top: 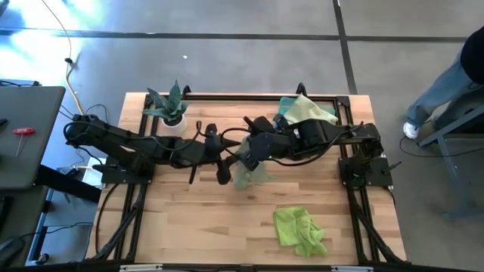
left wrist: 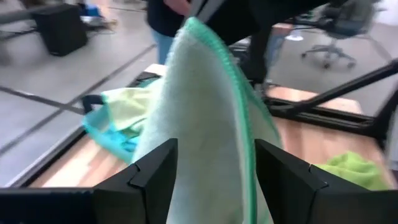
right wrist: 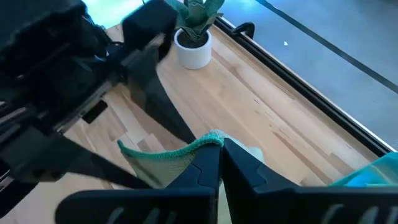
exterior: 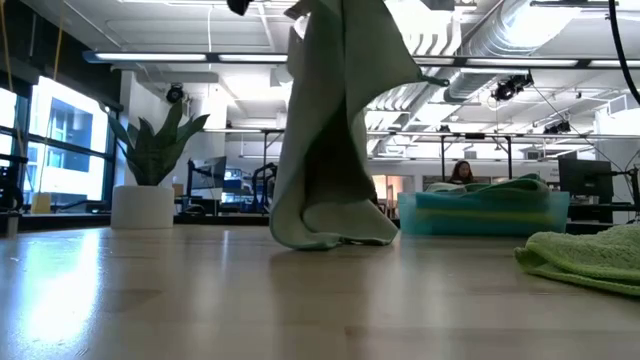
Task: Fold microfiber towels
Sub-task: Fold the green microfiber cloth
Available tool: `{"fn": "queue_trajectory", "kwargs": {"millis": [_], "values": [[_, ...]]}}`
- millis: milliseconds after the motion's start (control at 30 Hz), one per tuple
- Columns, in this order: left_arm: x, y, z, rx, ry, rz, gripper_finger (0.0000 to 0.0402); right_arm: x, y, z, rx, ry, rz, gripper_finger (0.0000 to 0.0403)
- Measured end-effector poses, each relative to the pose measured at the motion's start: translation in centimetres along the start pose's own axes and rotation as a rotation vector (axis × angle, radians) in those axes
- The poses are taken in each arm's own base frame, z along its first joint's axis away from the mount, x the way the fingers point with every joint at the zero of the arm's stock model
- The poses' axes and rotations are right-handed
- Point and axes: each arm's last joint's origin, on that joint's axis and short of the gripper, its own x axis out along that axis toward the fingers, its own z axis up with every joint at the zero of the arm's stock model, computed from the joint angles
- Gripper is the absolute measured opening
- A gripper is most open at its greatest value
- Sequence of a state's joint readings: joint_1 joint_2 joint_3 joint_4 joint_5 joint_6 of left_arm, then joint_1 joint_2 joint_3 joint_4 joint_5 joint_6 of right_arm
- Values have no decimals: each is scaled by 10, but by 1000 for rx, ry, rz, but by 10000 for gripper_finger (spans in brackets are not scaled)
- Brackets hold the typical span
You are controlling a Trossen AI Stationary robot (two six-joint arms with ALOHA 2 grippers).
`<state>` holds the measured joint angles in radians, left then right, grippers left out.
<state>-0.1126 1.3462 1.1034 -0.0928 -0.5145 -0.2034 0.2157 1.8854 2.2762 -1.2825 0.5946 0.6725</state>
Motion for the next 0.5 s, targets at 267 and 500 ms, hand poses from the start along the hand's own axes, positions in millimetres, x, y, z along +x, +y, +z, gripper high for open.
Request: {"fn": "queue_trajectory", "kwargs": {"millis": [267, 500], "values": [[-9, 1, 5, 26, 10, -107, 100, 0, -1, -1, -8, 5, -14, 0], [-4, 5, 4, -38, 42, -181, 6, 0, -1, -1, -12, 5, -13, 0]]}}
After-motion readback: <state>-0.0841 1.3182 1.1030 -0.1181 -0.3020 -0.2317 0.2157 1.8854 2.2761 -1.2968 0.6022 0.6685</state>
